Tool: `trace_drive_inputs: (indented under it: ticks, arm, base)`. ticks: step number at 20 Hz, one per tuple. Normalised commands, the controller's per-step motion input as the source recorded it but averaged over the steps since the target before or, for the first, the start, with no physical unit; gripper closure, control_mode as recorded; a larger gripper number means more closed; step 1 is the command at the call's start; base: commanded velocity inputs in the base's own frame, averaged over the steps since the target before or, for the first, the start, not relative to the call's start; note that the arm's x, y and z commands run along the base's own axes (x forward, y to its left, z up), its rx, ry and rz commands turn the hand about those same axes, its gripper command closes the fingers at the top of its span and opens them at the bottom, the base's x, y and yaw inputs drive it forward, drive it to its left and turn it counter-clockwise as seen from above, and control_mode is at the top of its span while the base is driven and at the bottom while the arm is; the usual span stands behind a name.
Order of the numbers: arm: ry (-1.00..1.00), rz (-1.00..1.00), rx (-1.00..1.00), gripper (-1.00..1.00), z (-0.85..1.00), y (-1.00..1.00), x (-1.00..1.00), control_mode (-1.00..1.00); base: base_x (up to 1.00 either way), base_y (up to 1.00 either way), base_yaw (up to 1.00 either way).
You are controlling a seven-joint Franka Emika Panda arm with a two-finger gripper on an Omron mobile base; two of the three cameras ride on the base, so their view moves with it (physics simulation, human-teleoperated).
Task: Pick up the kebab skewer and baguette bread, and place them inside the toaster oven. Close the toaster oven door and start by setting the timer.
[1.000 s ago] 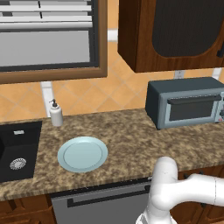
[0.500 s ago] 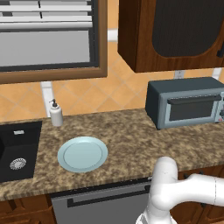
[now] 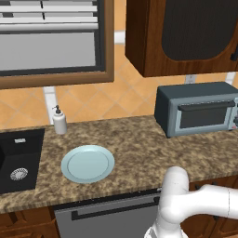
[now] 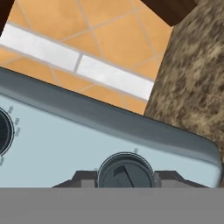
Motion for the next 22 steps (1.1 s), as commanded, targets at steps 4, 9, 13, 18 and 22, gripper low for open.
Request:
trace_drive_inputs:
  ticks: [4,9,13,18,22]
  arm:
    - [0.00,-0.01,0.09,1.00,0.23,0.09,0.02,-1.00]
    - [0.00,0.00,0.12,1.00,0.12,0.07,0.00,-1.00]
    - [0.00,0.00,0.12,1.00,0.02,0.03,0.00,-1.00]
    - [0.00,-0.01,0.08,1.00,0.02,0.09,0.03,-1.00]
    - [0.00,-0.03,0.04,1.00,0.09,0.06,0.29,-1.00]
  base:
    - [0.00,0.00,0.00]
    - [0.00,0.00,0.00]
    - [0.00,0.00,0.00]
    - [0.00,0.00,0.00]
    - [0.00,0.00,0.00]
